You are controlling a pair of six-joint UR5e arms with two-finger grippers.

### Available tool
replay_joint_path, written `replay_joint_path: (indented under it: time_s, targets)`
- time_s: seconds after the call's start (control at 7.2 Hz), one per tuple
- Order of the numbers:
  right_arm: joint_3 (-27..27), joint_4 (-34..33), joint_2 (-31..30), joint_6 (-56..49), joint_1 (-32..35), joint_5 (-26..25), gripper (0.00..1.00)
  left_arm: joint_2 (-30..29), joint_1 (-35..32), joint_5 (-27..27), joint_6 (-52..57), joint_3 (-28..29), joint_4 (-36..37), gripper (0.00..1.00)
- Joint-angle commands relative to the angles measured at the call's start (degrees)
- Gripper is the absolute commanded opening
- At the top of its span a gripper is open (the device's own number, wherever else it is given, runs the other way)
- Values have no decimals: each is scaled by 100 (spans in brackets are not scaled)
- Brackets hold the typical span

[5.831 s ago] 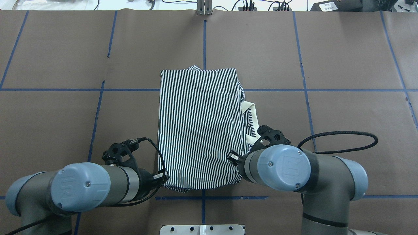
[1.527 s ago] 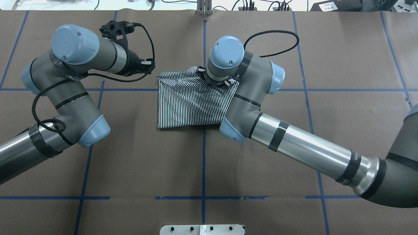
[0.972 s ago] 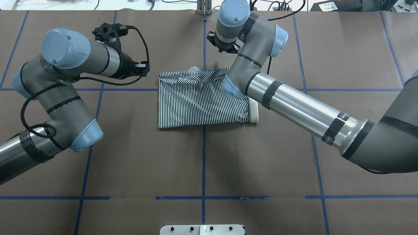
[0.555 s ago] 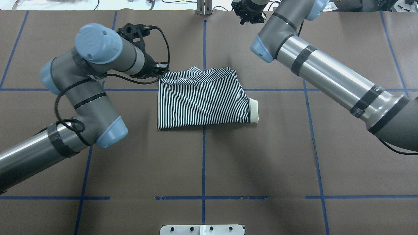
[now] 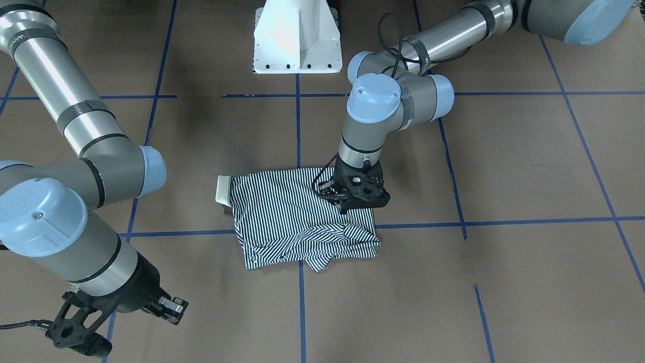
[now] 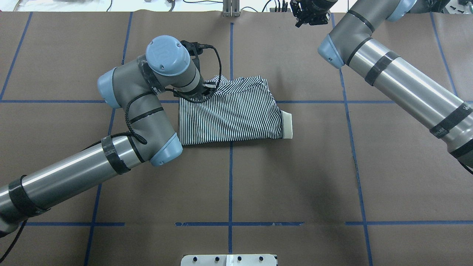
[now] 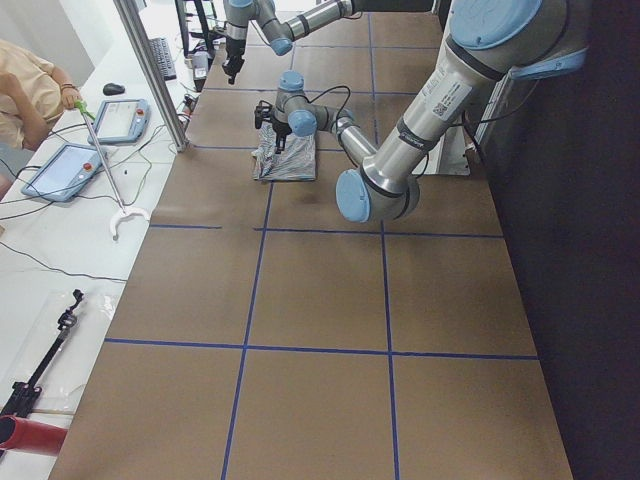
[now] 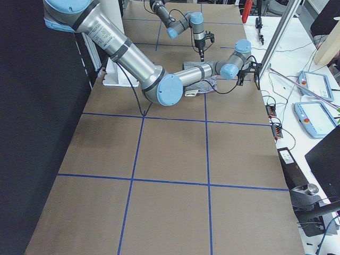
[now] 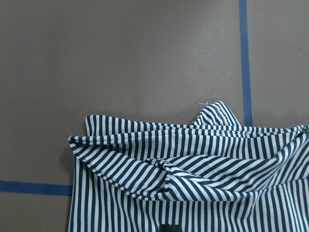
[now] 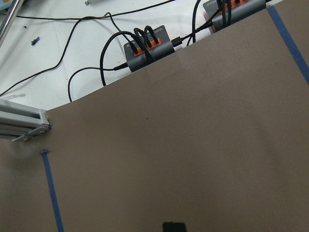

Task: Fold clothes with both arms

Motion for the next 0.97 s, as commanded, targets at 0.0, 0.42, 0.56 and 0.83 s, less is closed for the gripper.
replay_joint_path:
  time_s: [0.0, 0.42, 0.56, 0.83]
  targets:
    - [67, 7, -56, 3, -5, 23, 0, -191, 10, -5, 37, 288, -57, 0]
    - [67, 16, -47, 65, -14, 50, 0, -138, 185, 3, 2, 297, -39, 0]
    - [76, 16, -47, 65, -14, 67, 0, -130, 185, 3, 19, 305, -48, 0]
    - [93, 16, -47, 91, -14, 111, 0, -173, 177, 186, 63, 488, -275, 0]
